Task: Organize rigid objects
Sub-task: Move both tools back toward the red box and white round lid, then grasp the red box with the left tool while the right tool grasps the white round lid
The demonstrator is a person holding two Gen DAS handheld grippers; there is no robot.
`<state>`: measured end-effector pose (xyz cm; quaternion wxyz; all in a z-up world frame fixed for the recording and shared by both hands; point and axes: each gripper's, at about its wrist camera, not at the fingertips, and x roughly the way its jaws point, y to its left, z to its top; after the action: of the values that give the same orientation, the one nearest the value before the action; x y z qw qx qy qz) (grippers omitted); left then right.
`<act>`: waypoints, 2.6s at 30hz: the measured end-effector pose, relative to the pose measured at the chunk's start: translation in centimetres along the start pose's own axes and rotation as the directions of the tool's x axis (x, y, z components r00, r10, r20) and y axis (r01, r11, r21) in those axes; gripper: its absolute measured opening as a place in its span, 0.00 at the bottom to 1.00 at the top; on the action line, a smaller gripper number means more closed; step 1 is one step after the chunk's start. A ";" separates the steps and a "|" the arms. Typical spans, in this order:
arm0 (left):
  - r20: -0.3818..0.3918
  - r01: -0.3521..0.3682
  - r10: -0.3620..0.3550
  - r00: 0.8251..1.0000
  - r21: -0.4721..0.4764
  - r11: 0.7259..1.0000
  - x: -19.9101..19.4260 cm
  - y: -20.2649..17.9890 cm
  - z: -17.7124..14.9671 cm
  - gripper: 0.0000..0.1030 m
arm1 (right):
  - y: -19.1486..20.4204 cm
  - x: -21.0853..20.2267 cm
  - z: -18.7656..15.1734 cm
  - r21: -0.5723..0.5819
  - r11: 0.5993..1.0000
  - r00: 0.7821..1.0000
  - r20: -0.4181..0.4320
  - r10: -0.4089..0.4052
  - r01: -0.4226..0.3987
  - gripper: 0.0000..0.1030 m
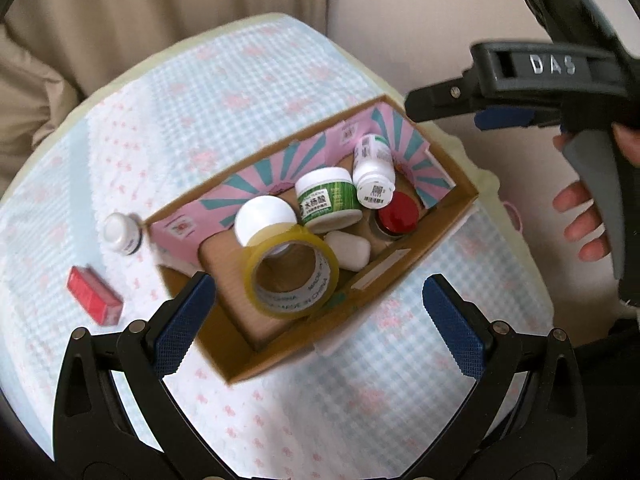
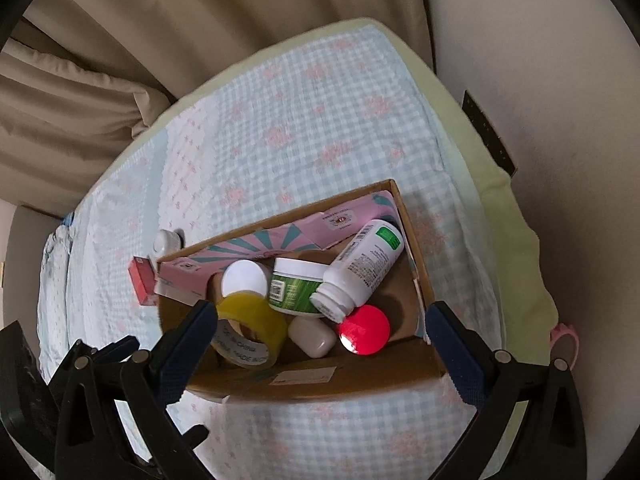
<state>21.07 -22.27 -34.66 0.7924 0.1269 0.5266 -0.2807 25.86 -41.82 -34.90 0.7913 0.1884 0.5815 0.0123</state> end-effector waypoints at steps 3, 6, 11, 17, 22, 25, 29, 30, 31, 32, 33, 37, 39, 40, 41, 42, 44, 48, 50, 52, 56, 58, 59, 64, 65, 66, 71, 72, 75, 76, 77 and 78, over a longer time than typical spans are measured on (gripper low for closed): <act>0.023 -0.014 0.014 1.000 -0.039 0.999 -2.8 1.0 -0.9 1.00 | 1.1 -1.6 -0.7 0.000 1.000 1.000 0.016 -0.001 0.001 1.00; 0.031 -0.043 0.046 0.998 -0.098 0.994 -5.6 2.3 -1.7 1.00 | 2.7 -3.4 -1.3 -0.003 1.000 1.000 0.017 0.004 -0.004 1.00; 0.023 -0.061 0.069 0.997 -0.245 0.968 -9.3 5.8 -3.3 1.00 | 6.5 -6.2 -2.0 -0.041 0.999 1.000 0.009 0.000 0.001 1.00; 0.049 -0.127 0.157 0.986 -0.380 0.916 -12.7 11.4 -5.1 1.00 | 11.8 -7.2 -1.5 -0.150 0.989 1.000 0.021 -0.005 0.009 1.00; 0.041 -0.168 0.215 0.976 -0.487 0.857 -13.7 16.8 -5.8 1.00 | 16.5 -6.4 -0.2 -0.263 0.964 0.999 0.045 -0.020 0.031 1.00; 0.014 -0.206 0.255 0.967 -0.546 0.812 -13.6 19.7 -6.2 1.00 | 19.4 -5.4 0.5 -0.340 0.939 0.998 0.048 -0.042 0.055 1.00; -0.015 -0.216 0.265 0.964 -0.622 0.752 -12.7 23.3 -6.8 1.00 | 22.8 -2.9 1.8 -0.418 0.907 0.999 0.023 -0.048 0.053 1.00; -0.022 -0.214 0.261 0.965 -0.638 0.740 -12.3 24.0 -7.0 1.00 | 23.3 -2.3 2.1 -0.431 0.901 0.999 0.019 -0.051 0.054 1.00; -0.030 -0.213 0.256 0.966 -0.653 0.727 -11.7 24.8 -7.1 1.00 | 24.0 -1.5 2.5 -0.447 0.893 0.998 0.012 -0.055 0.055 1.00; -0.045 -0.216 0.251 0.967 -0.669 0.711 -11.0 25.6 -7.3 1.00 | 24.8 -0.4 2.9 -0.465 0.883 0.998 0.002 -0.064 0.057 1.00; -0.057 -0.217 0.246 0.968 -0.683 0.698 -10.3 26.3 -7.5 1.00 | 25.4 0.4 3.1 -0.476 0.877 0.998 -0.007 -0.069 0.058 1.00; -0.087 -0.207 0.216 0.973 -0.743 0.636 -7.2 29.0 -8.1 1.00 | 27.7 4.6 4.4 -0.516 0.856 0.995 -0.064 -0.080 0.036 1.00; -0.106 -0.210 0.204 0.973 -0.770 0.602 -5.3 30.3 -8.3 1.00 | 28.7 6.9 4.9 -0.535 0.844 0.991 -0.092 -0.092 0.029 1.00; -0.113 -0.206 0.193 0.975 -0.787 0.581 -4.1 31.1 -8.4 1.00 | 29.1 8.1 5.1 -0.540 0.842 0.990 -0.110 -0.094 0.020 1.00; -0.117 -0.204 0.186 0.976 -0.799 0.566 -3.2 31.5 -8.3 1.00 | 29.6 9.7 5.4 -0.541 0.841 0.987 -0.131 -0.094 0.009 1.00; -0.121 -0.202 0.180 0.976 -0.810 0.550 -2.3 32.0 -8.4 1.00 | 30.0 11.1 5.6 -0.539 0.843 0.984 -0.148 -0.096 0.002 1.00; -0.127 -0.193 0.161 0.979 -0.838 0.510 0.0 33.2 -8.5 1.00 | 30.6 13.7 6.0 -0.526 0.851 0.979 -0.179 -0.097 -0.012 1.00; -0.143 -0.185 0.125 0.982 -0.873 0.452 5.0 35.1 -8.7 0.94 | 31.4 18.9 6.4 -0.499 0.866 0.965 -0.229 -0.125 -0.006 1.00; -0.153 -0.182 0.102 0.983 -0.889 0.421 7.4 35.8 -8.9 0.90 | 31.7 21.7 6.4 -0.488 0.873 0.955 -0.253 -0.153 0.011 1.00; -0.154 -0.172 0.078 0.985 -0.903 0.394 9.5 36.3 -9.2 0.85 | 31.9 23.8 6.3 -0.476 0.879 0.946 -0.270 -0.178 0.029 1.00; -0.174 -0.186 0.064 0.983 -0.916 0.356 12.6 37.0 -9.6 0.83 | 31.9 27.9 5.8 -0.447 0.893 0.926 -0.312 -0.212 0.054 1.00; -0.190 -0.203 0.070 0.979 -0.912 0.358 13.5 37.1 -9.4 0.74 | 31.9 29.6 5.5 -0.442 0.895 0.918 -0.325 -0.227 0.065 1.00; -0.198 -0.210 0.070 0.978 -0.909 0.360 14.0 37.2 -9.2 0.73 | 31.9 30.4 5.4 -0.438 0.897 0.915 -0.332 -0.231 0.067 0.98; -0.246 -0.271 0.114 0.963 -0.881 0.387 15.0 37.0 -7.9 0.73 | 32.1 32.7 5.1 -0.421 0.904 0.902 -0.359 -0.239 0.072 0.84; -0.254 -0.283 0.125 0.959 -0.873 0.397 15.2 36.9 -7.5 0.73 | 32.2 33.0 5.0 -0.421 0.904 0.900 -0.360 -0.245 0.078 0.79; -0.262 -0.294 0.134 0.956 -0.865 0.407 15.4 36.8 -7.2 0.72 | 32.2 33.1 5.0 -0.416 0.906 0.898 -0.365 -0.246 0.079 0.76; -0.287 -0.330 0.164 0.944 -0.846 0.420 16.0 36.9 -6.0 0.52 | 32.2 33.7 4.5 -0.418 0.902 0.895 -0.353 -0.272 0.109 0.55; -0.287 -0.331 0.166 0.943 -0.844 0.422 15.9 36.9 -6.1 0.47 | 32.2 33.7 4.4 -0.417 0.902 0.897 -0.351 -0.270 0.109 0.53; -0.274 -0.321 0.169 0.947 -0.848 0.422 15.3 37.2 -6.6 0.38 | 32.4 33.7 3.8 -0.421 0.900 0.899 -0.340 -0.276 0.117 0.51; -0.266 -0.312 0.166 0.950 -0.852 0.420 15.0 37.3 -6.9 0.38 | 32.5 33.7 3.8 -0.423 0.899 0.900 -0.338 -0.277 0.118 0.51; -0.260 -0.305 0.164 0.952 -0.855 0.420 14.6 37.5 -7.3 0.38 | 32.7 33.7 3.6 -0.423 0.898 0.900 -0.336 -0.277 0.118 0.51; -0.252 -0.298 0.162 0.954 -0.858 0.419 14.5 37.5 -7.4 0.38 | 32.6 33.7 3.6 -0.423 0.899 0.901 -0.335 -0.274 0.116 0.51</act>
<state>41.29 7.31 -54.36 0.7358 -0.2162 0.6226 0.1557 46.56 -4.50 -54.63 0.6795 -0.0408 0.7276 0.0844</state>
